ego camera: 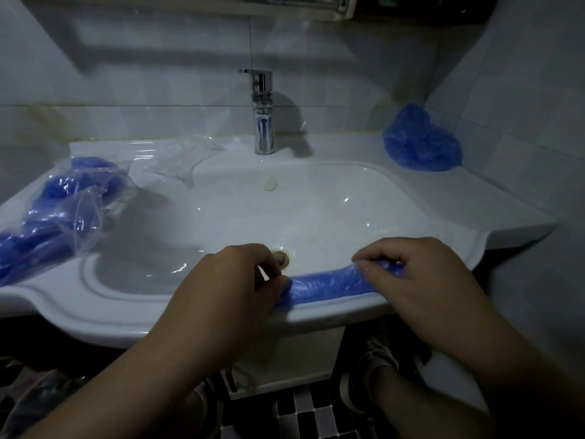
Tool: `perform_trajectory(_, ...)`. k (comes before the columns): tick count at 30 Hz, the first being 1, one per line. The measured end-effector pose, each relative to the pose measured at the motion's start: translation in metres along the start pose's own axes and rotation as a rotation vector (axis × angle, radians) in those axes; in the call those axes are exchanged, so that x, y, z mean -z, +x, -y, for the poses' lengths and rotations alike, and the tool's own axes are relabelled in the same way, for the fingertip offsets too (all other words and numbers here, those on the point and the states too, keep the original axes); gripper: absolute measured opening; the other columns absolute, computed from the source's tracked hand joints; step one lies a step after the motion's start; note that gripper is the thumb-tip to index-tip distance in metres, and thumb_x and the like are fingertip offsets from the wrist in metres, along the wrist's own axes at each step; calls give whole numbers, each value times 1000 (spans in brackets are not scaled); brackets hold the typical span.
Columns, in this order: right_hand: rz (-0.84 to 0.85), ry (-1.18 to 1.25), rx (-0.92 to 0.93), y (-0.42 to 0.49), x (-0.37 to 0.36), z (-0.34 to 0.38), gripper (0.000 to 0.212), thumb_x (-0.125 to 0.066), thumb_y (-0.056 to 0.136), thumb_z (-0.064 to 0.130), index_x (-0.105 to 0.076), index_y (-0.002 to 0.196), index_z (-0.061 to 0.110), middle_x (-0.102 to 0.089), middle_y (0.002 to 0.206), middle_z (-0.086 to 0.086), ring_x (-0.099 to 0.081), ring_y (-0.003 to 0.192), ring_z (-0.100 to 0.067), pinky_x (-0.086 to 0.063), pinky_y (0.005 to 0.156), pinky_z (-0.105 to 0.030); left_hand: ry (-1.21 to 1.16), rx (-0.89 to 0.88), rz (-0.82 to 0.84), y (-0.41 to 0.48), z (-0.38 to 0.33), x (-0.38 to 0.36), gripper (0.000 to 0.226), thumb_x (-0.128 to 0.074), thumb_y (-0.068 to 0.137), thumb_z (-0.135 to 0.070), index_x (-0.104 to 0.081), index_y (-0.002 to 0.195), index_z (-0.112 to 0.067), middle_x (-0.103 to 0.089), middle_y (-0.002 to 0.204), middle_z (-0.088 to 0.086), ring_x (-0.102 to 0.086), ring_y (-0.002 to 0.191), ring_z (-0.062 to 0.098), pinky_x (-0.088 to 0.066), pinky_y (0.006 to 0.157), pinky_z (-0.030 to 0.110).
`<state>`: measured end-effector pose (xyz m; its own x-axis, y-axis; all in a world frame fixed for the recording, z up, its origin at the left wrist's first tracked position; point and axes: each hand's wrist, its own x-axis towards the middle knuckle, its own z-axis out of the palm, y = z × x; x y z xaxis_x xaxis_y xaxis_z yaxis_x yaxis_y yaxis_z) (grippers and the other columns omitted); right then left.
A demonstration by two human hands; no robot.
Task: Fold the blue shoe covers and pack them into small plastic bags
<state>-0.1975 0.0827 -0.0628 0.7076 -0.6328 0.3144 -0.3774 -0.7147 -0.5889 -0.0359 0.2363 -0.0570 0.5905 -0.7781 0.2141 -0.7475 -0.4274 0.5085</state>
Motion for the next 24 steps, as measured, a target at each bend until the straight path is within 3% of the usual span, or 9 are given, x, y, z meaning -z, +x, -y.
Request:
perform_trajectory(3,-13,-108,-22,1,-8,4,12,-61,92,30,-72,97,31,-69,92,16,-59,86,2,-39,70,-4,62,34,-27,5,3,-4,13,-62,87,-43,-58,82,-32,-62,70,-9,-57,65,6,-47,62,28)
perform_trajectory(7,-23,-178,5,1,-12,7,15,-63,89,27,-74,99,27,-69,91,12,-58,87,-5,-48,81,-21,122,47,-4,6,4,-2,16,-62,87,-44,-57,77,-33,-62,73,-8,-58,68,8,-49,66,30)
perform_trajectory(9,-31,-193,22,2,-13,6,14,-64,88,27,-75,96,27,-67,89,11,-58,85,-6,-49,81,-24,144,57,21,5,5,1,16,-61,88,-45,-58,77,-34,-63,73,-8,-58,70,8,-52,69,31)
perform_trajectory(13,8,-196,30,3,-11,7,15,-61,91,29,-76,93,31,-61,87,11,-56,84,-6,-50,79,-28,179,64,77,2,4,11,17,-60,87,-49,-59,78,-35,-63,68,-7,-57,66,6,-49,64,29)
perform_trajectory(16,61,-196,45,5,-9,10,17,-59,92,29,-76,92,32,-60,86,11,-55,86,-8,-49,81,-33,287,42,71,-1,4,15,16,-56,89,-53,-57,88,-37,-62,75,-8,-56,71,5,-44,62,26)
perform_trajectory(19,85,-215,53,7,-6,12,17,-59,92,30,-76,94,32,-60,87,11,-55,87,-8,-49,82,-35,475,-113,-93,-2,5,13,21,-61,87,-43,-58,106,-37,-60,92,-10,-57,84,13,-47,69,30)
perform_trajectory(21,105,-228,58,8,-5,14,18,-59,92,30,-76,94,32,-60,87,10,-55,86,-9,-49,81,-35,393,-259,-183,-5,-3,8,27,-63,84,-34,-63,111,-30,-63,103,-4,-60,89,20,-50,74,36)
perform_trajectory(24,113,-286,74,7,-5,15,17,-59,91,29,-76,93,32,-59,86,9,-55,85,-11,-49,78,-37,377,-452,-41,-12,-12,-15,61,-44,78,-54,-59,128,-23,-61,131,0,-60,116,22,-37,99,35)
